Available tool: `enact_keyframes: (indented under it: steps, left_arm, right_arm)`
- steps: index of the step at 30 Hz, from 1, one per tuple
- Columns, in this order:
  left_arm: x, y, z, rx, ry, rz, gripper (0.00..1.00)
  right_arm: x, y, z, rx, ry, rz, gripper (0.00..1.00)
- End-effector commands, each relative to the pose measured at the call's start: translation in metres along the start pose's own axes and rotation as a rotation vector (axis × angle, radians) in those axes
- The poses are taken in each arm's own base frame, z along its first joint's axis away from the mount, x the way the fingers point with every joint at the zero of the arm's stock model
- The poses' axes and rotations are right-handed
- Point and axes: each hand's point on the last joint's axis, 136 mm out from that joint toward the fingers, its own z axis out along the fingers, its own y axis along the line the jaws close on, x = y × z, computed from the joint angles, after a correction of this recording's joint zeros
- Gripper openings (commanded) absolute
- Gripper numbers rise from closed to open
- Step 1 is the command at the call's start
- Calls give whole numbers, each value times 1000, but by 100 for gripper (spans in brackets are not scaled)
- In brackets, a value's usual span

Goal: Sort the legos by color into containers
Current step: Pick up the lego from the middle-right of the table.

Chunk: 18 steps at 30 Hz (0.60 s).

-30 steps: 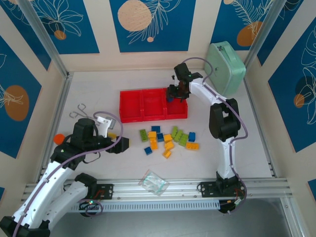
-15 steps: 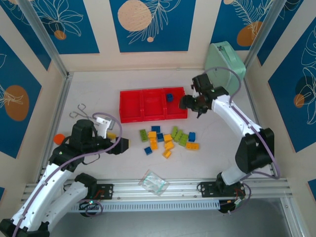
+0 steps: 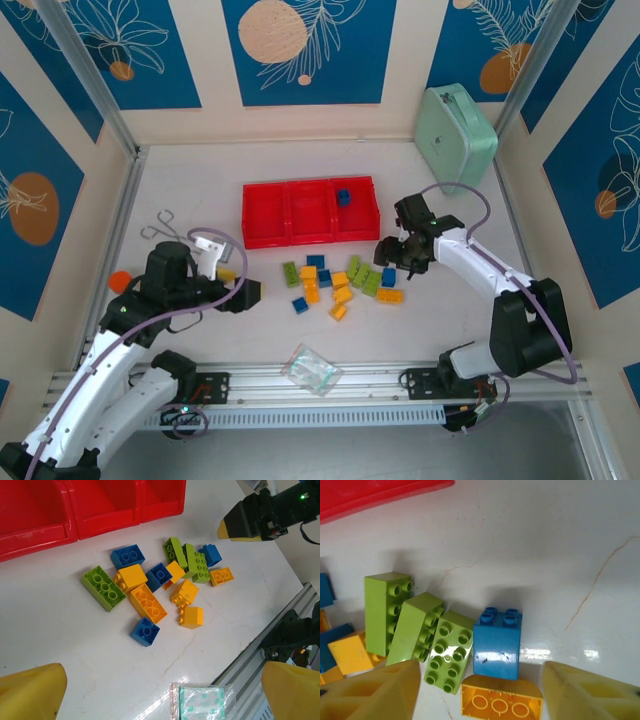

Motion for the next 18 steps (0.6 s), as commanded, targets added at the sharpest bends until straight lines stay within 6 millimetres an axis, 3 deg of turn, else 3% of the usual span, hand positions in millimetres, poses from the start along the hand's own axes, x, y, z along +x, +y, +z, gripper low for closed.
enact_keyframes:
  steps: [1,9,18]
  left_arm:
    - [5,-5,0,27,19,30,99]
    - [4,-5,0,24,19,26,99]
    - [5,-4,1,22,20,26,99]
  right_arm:
    - [1,1,15,-14,32,-1,63]
    - [6,-10,42,37,86,11,57]
    - [7,-17,52,62,117,53,45]
